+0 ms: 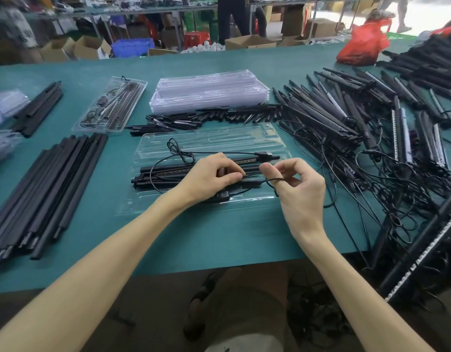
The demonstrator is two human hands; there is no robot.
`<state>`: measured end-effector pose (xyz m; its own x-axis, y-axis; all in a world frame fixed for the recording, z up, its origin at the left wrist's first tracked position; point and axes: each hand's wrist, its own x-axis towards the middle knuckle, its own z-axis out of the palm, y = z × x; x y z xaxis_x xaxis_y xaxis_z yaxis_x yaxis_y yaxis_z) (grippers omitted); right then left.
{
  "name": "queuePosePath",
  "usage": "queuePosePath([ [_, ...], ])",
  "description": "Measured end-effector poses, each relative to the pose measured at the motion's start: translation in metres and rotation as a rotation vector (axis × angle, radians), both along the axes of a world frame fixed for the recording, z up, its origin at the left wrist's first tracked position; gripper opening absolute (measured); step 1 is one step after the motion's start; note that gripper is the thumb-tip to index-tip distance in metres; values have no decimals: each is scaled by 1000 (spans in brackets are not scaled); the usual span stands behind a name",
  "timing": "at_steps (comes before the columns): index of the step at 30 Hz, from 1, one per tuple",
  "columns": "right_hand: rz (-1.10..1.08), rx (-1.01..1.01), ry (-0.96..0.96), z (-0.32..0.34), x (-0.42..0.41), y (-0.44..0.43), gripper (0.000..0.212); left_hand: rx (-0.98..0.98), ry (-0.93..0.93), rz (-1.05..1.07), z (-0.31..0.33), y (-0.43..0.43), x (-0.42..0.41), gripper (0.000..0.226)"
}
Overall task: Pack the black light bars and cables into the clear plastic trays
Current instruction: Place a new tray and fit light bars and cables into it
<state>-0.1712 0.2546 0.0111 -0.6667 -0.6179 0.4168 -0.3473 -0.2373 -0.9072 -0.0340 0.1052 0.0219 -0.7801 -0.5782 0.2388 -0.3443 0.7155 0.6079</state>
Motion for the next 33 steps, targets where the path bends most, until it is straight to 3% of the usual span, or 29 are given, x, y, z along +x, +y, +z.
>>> queuePosePath([
  [21,70,55,-12,2,0,0,21,-12,-4,-12,-2,-1,1,14],
  [33,94,129,312,-3,2,-4,21,-128,-89,52,33,-20,94,7],
])
